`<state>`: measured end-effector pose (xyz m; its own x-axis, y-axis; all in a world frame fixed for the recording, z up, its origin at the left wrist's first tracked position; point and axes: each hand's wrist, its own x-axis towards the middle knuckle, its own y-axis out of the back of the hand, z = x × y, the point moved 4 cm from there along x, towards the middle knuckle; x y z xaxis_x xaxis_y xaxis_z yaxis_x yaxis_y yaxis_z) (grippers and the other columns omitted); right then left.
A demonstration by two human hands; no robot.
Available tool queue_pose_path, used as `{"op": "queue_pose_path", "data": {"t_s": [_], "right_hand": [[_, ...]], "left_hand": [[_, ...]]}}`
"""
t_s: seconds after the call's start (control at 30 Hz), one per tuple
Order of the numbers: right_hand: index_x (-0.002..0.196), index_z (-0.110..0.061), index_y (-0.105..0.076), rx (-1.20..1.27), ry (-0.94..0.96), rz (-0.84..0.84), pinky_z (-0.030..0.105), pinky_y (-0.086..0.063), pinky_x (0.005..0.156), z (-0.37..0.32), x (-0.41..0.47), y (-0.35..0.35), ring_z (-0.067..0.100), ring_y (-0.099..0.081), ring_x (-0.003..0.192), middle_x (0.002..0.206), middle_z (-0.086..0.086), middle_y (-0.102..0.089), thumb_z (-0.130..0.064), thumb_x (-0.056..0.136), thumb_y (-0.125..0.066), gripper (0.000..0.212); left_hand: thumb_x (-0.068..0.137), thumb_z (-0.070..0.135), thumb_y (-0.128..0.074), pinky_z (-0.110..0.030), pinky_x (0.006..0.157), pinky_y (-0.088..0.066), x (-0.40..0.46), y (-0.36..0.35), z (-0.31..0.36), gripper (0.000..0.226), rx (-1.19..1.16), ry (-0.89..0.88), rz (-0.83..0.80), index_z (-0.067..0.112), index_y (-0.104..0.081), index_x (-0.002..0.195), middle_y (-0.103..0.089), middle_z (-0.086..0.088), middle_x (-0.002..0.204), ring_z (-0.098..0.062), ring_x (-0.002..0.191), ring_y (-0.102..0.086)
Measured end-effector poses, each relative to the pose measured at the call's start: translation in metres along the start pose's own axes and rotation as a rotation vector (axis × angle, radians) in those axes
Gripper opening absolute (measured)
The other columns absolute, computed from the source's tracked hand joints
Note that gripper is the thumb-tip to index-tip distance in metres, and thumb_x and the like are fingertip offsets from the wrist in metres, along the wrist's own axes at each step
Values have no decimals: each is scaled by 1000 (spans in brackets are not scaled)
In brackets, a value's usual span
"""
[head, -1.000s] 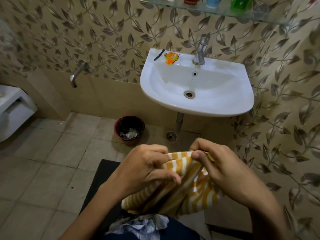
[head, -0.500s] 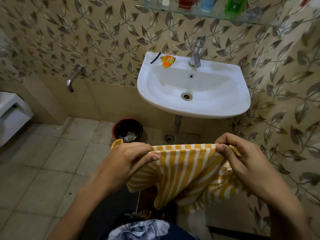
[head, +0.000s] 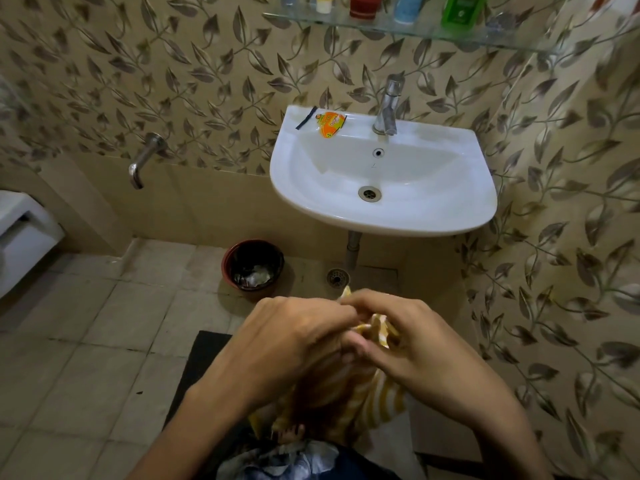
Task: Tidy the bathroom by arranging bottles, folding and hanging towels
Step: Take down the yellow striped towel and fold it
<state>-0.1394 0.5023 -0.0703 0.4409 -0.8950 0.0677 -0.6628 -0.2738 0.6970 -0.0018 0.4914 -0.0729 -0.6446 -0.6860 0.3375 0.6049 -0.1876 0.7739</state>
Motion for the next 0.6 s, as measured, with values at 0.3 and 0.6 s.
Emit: {"op": "queue_pose_path", "data": {"t_s": [0.3,0.6], "right_hand": [[82,-36,-58,14,-71,49,26,-48,70,26,-8,7,7,-60,88,89,-14,-63,-39,82,-63,6],[81,-36,-59,-38,-204,112,13,-41,62,51,-11,17,0,-58,84,87,-22,-62,-36,83,-62,4]], "left_hand": [[77,72,-45,-21,49,-33,-25,15,-31,47,-92,218,-101,27,-46,63,-44,10,58,-5,56,-46],[77,70,-42,-19,53,-36,-35,25,-48,39,-149,363,-145,33,-55,74,-54,14,74,-8,66,-51]]}}
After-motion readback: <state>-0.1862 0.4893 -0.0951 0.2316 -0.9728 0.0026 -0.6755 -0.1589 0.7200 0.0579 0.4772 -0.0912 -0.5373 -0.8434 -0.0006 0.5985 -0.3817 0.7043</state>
